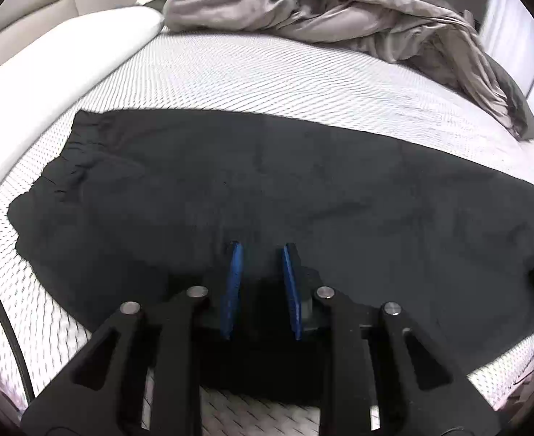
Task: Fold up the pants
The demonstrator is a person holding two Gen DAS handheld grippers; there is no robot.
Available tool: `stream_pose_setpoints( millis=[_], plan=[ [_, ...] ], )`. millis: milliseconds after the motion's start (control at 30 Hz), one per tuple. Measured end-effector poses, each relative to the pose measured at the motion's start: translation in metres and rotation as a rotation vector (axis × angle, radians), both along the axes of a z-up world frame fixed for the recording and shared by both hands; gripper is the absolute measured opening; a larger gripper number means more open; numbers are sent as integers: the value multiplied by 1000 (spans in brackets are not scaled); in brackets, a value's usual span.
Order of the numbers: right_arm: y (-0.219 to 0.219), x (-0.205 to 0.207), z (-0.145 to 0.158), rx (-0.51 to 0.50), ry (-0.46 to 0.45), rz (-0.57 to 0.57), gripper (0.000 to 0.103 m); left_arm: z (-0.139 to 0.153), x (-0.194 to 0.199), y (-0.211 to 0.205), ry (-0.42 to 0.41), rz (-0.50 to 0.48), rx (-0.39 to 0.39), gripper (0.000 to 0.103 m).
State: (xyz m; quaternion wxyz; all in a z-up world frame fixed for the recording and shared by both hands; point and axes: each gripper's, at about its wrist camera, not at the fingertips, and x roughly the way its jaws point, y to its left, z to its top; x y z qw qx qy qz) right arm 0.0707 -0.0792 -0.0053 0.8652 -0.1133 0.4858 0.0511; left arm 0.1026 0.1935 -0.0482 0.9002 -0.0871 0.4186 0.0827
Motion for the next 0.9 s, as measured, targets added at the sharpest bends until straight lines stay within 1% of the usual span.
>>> stream_pose_setpoints(
  millis=[33,67,100,133,167,200,233,267,300,333,400,433,500,533,567,600,633,667,700,733,767,800,833,867,900],
  plan=[
    [7,-1,2,23,-4,17,95,4,-2,-15,-18,-53,-27,21],
    [18,-3,5,76,4,62,93,8,-7,-35,-36,-116,-63,21],
    [35,-7,7,143,16,131,93,9,-8,-63,-47,-192,-93,21],
    [52,-10,8,181,11,188,93,8,-6,-83,-40,-255,-97,23],
    [62,-12,7,198,12,226,92,4,-5,-106,-25,-325,-94,24],
    [77,-13,6,209,21,267,91,-2,-1,-128,0,-397,-83,24],
    [91,-13,3,216,41,304,87,-10,2,-147,29,-443,-50,24],
    [95,-11,-1,208,55,324,81,-17,7,-159,39,-456,5,24],
    [99,-11,-5,177,65,341,77,-19,4,-165,36,-473,56,24],
    [96,-12,-8,130,59,350,75,-20,2,-163,31,-487,60,25],
    [75,-11,-8,99,46,346,75,-20,0,-153,33,-478,8,25],
    [54,-12,-6,81,38,338,77,-20,-4,-144,30,-467,-18,25],
    [5,-13,-6,-3,16,289,84,-20,-15,-129,24,-449,-52,25],
    [-23,-13,-6,-48,-5,230,85,-21,-8,-120,23,-447,-72,25],
    [-53,-11,-4,-61,-16,161,85,-21,-17,-119,23,-446,-77,25],
    [-92,-8,-1,-34,-16,66,85,-23,-19,-121,26,-448,-66,25],
    [-123,-4,2,-44,-34,-38,85,-23,-11,-116,30,-449,-50,25],
    [-145,0,3,-83,-54,-128,85,-23,-6,-118,34,-448,-35,25],
    [-175,3,4,-139,-80,-243,84,-25,3,-118,41,-443,-22,26],
    [-191,6,4,-144,-90,-299,84,-27,11,-119,52,-434,-11,28],
    [-204,7,7,-106,-98,-337,83,-25,13,-123,62,-422,2,28],
    [-208,8,13,-69,-121,-355,82,-23,14,-127,65,-403,13,28],
    [-202,9,18,-73,-139,-355,81,-19,15,-133,56,-392,15,28],
    [-189,11,25,-86,-166,-328,81,-12,17,-141,38,-394,7,28],
    [-177,9,26,-78,-182,-287,81,-7,17,-147,12,-400,-7,29]
  ],
)
